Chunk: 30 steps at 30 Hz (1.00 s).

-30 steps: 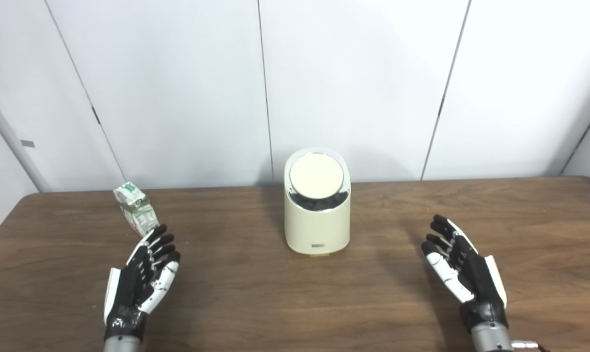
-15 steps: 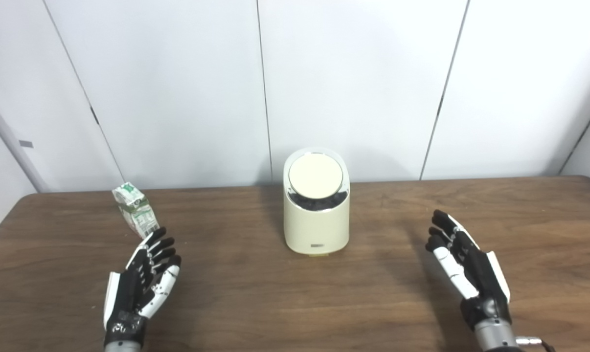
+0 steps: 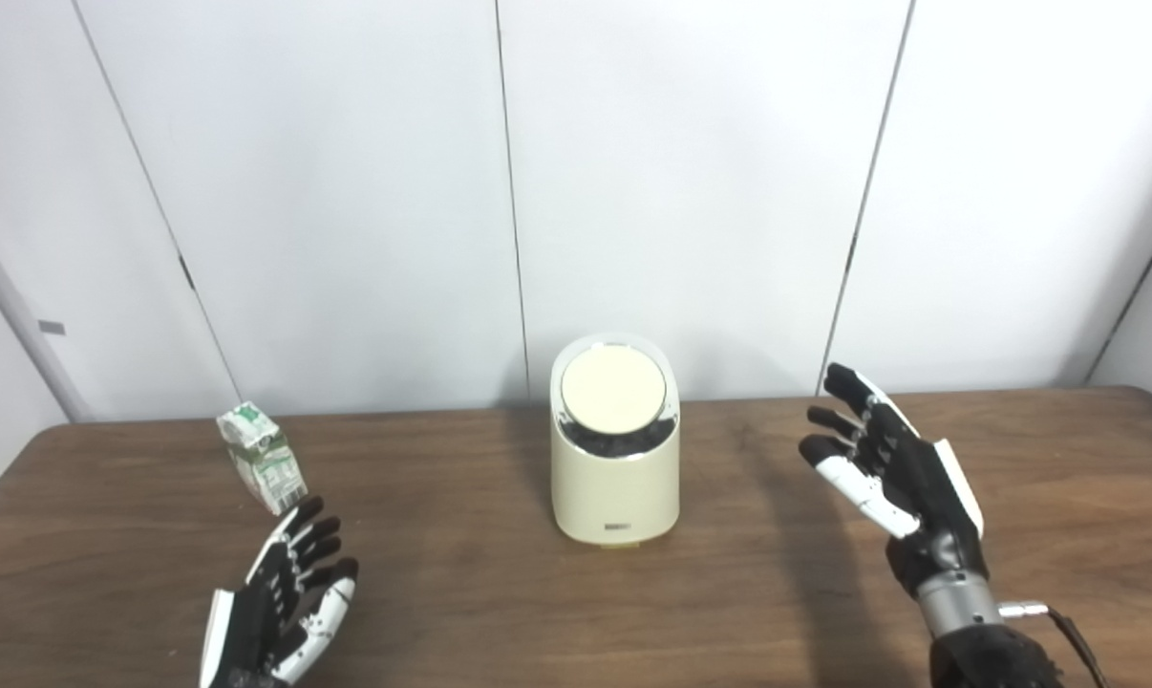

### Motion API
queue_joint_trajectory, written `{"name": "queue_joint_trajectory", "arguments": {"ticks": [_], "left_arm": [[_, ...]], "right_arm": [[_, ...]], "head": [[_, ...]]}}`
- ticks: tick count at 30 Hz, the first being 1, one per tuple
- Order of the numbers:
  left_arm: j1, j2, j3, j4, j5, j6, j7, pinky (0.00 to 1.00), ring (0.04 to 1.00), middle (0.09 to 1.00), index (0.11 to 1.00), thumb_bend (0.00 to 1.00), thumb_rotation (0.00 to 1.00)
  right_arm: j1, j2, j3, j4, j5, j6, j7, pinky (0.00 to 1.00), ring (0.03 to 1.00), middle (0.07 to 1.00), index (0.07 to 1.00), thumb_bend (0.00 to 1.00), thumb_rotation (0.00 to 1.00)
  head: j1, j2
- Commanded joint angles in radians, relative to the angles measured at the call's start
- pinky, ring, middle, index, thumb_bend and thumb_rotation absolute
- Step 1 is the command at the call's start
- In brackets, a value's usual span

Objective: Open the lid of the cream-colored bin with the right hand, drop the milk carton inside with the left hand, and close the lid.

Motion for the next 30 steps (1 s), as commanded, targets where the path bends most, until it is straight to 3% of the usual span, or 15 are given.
{"name": "queue_joint_trajectory", "arguments": {"ticks": [1, 13, 19, 26, 30], "left_arm": [[0.033, -0.018, -0.01, 0.018, 0.005, -0.016, 0.014, 0.75, 0.815, 0.836, 0.917, 0.27, 0.16], [0.041, -0.02, -0.009, 0.0, 0.008, -0.011, 0.014, 0.75, 0.809, 0.831, 0.91, 0.27, 0.21], [0.043, -0.02, -0.014, -0.008, 0.03, -0.006, 0.02, 0.75, 0.808, 0.826, 0.908, 0.27, 0.2], [0.048, -0.025, -0.011, -0.012, 0.029, -0.005, 0.018, 0.77, 0.817, 0.826, 0.906, 0.27, 0.19], [0.051, -0.025, -0.011, -0.018, 0.025, -0.004, 0.014, 0.77, 0.814, 0.826, 0.906, 0.27, 0.16]], "right_arm": [[-0.06, -0.003, 0.006, -0.048, -0.019, -0.001, -0.005, 0.74, 0.867, 0.91, 0.867, 0.8, 0.5], [-0.197, 0.008, 0.064, -0.073, -0.127, 0.061, -0.016, 0.79, 0.855, 0.868, 0.865, 0.78, 0.43], [-0.249, 0.013, 0.109, -0.061, -0.208, 0.096, -0.02, 0.77, 0.853, 0.861, 0.865, 0.81, 0.46], [-0.298, 0.013, 0.145, -0.01, -0.259, 0.099, -0.01, 0.86, 0.894, 0.89, 0.88, 0.86, 0.49], [-0.333, 0.013, 0.175, 0.014, -0.314, 0.109, -0.01, 0.81, 0.893, 0.894, 0.885, 0.86, 0.49]], "head": [[0.002, 0.002], [0.0, 0.01], [0.002, 0.014], [0.003, 0.021], [0.005, 0.024]]}}
